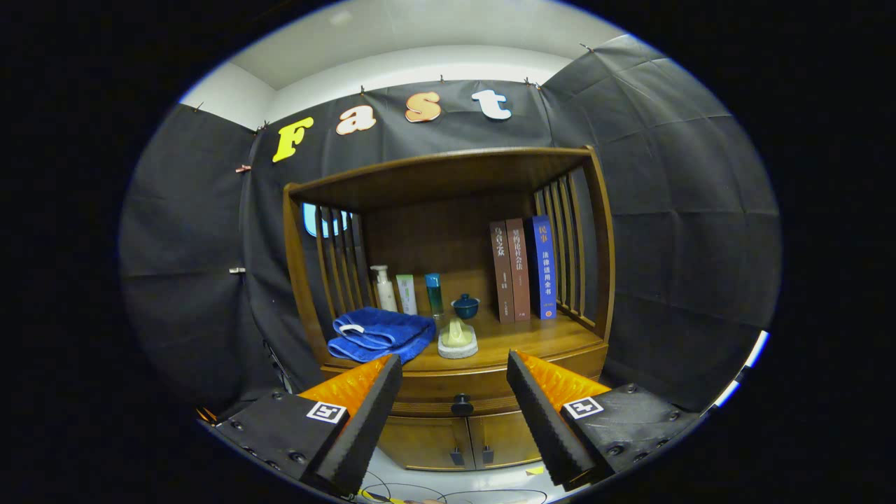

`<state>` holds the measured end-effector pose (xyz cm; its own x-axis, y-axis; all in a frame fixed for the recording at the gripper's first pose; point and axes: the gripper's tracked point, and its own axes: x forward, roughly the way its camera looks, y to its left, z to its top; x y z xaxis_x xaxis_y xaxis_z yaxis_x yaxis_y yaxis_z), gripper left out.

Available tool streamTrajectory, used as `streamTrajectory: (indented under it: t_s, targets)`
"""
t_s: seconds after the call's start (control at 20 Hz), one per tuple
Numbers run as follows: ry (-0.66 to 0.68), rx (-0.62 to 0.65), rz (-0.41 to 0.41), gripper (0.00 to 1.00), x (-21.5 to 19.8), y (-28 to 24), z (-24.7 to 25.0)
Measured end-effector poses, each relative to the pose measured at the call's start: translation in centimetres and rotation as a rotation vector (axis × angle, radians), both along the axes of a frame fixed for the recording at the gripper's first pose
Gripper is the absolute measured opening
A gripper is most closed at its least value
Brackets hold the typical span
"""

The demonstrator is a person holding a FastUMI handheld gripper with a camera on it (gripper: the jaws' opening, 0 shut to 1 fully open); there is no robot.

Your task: Pull open the drawer, take out the items inside it, and place them on the countertop above the cabinet.

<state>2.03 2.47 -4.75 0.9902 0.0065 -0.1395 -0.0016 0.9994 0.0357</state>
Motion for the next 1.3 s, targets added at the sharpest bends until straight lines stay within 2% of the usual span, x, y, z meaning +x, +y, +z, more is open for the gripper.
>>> streamTrajectory:
  t_s: [0.3, 0.55, 1.3]
  targets:
    - [-0.053, 0.005, 0.001, 0.97, -1.9, -0.3, 3.0]
    - [-0.047, 0.017, 0.036, 0.97, -1.8, 0.3, 3.3]
    - [-0.027, 0.013, 0.065, 0.97, -0.5, 1.7, 2.5]
